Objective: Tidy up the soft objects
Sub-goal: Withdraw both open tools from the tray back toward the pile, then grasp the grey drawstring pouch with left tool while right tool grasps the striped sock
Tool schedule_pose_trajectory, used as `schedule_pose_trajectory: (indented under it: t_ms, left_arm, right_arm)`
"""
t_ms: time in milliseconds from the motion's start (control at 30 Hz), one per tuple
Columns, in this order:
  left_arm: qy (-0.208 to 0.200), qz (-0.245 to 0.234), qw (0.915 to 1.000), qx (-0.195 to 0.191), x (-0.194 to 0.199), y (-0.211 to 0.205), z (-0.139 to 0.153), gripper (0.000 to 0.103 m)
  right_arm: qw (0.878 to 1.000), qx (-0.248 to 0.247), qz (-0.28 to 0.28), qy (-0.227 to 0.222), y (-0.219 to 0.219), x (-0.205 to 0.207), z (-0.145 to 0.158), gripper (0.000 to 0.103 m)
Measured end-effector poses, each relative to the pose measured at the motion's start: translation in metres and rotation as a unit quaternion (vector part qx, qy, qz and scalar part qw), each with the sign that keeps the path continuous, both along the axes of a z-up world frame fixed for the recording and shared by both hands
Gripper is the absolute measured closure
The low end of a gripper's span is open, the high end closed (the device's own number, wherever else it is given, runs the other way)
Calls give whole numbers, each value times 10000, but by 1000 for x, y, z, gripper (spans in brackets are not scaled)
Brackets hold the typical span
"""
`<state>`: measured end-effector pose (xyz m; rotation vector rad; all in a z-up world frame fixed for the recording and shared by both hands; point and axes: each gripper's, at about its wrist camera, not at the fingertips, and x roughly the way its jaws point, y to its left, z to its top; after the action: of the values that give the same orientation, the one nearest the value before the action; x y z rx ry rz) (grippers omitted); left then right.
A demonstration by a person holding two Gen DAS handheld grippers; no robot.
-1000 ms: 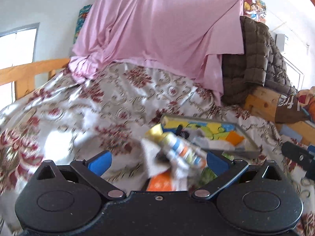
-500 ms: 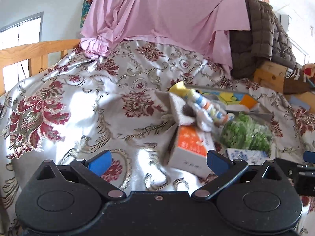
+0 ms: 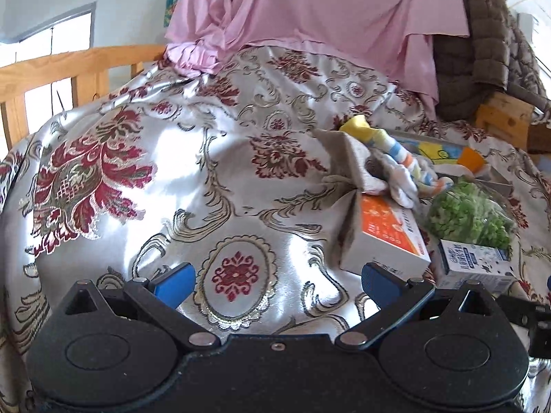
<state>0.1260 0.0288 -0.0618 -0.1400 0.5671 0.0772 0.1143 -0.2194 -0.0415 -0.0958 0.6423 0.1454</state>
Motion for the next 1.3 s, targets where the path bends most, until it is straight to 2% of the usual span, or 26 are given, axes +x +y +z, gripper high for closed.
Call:
schedule_pose_trajectory:
  t_ms: [367,800,1133,1300]
  left_arm:
    - [-58,77,9999,-114,9,4,4,1]
    - [-384,-150,9991,-62,16,-3,15,1]
    - [-490,-106,9981,-370,33,-2,15,1]
    - [-490,-99,9967,-643,53,-9,18,1]
  right_arm:
    - [9998,94,169,-60,4,6,-2,0]
    - [9986,420,112,-311,3,17,0,0]
    - [9945,610,96,-851,3,36,6,0]
    - [9951,561,-26,-816,3,50,-2,0]
